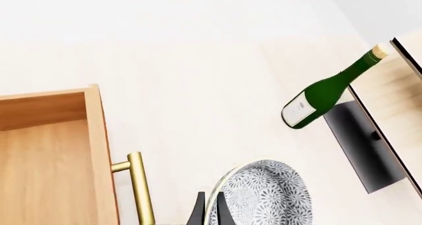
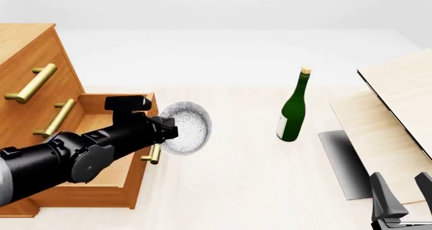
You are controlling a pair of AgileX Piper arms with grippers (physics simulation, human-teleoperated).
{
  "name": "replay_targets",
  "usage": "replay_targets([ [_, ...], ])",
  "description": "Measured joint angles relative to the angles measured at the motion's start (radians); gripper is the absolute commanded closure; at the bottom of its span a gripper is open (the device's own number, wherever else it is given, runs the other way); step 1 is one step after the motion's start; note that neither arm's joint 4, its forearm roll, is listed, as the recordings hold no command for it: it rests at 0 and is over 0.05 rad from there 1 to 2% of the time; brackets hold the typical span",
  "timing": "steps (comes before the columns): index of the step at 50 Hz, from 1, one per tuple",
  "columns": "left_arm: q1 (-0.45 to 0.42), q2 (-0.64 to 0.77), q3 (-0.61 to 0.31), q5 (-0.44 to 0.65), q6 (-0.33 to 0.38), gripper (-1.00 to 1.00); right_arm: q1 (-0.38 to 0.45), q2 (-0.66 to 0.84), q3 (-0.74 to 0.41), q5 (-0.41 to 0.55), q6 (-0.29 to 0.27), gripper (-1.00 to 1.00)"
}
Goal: Put the bowl in the bottom drawer of the cabinet and close it.
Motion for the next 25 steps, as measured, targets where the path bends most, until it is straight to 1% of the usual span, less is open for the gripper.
replay_targets([
  [25, 0.105, -0.115, 0.040, 0.032, 0.060, 1.00, 0.000, 0.000, 0.000, 0.000, 0.000, -1.00],
])
